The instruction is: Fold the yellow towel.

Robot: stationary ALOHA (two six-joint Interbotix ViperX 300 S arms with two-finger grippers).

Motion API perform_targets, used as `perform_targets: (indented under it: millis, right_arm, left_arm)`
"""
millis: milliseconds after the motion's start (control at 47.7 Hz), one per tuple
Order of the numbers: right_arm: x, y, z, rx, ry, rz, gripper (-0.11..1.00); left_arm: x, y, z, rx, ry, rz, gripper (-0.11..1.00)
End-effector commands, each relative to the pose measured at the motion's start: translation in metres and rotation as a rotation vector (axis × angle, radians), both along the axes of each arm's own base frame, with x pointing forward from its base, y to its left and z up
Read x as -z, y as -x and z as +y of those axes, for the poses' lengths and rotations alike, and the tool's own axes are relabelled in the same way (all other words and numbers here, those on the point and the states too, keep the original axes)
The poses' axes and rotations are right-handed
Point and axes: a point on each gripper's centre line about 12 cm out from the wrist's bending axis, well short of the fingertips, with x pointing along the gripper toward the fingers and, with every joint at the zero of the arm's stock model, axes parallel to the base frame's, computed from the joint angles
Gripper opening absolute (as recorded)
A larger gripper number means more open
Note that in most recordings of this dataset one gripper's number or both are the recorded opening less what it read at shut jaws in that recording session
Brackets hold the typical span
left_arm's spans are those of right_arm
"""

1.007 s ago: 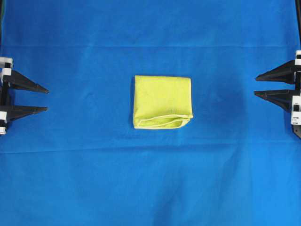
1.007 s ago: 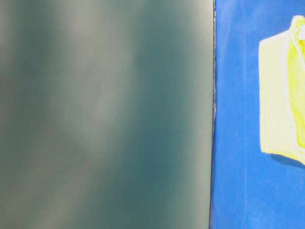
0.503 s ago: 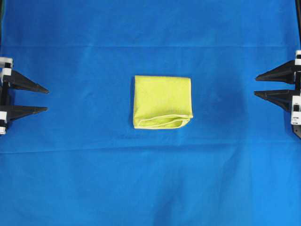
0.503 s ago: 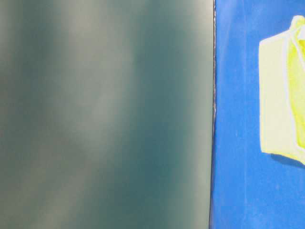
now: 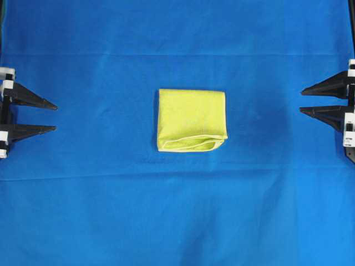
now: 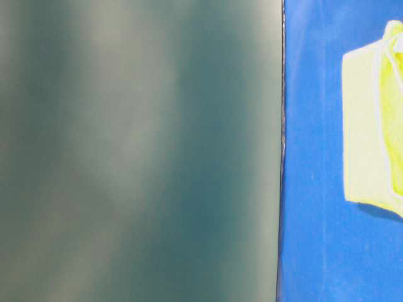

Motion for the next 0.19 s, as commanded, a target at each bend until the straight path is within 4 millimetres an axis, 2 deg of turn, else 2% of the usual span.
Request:
perform_targets:
  millis: [0,168]
  right_arm:
    - [-0.0045,-0.0025,-0.0004,0.000,0.003,-0.004,0.53]
    - [-0.0040,-0.0023,-0.0005,0.001,0.003,0.000,0.53]
  left_arm:
    - [-0.0056,-0.0020,0.0007,-0.005,0.003,-0.012,0.48]
    - [-0.0056,-0.0020,0.0005,-0.004,0.003,-0.012,0.48]
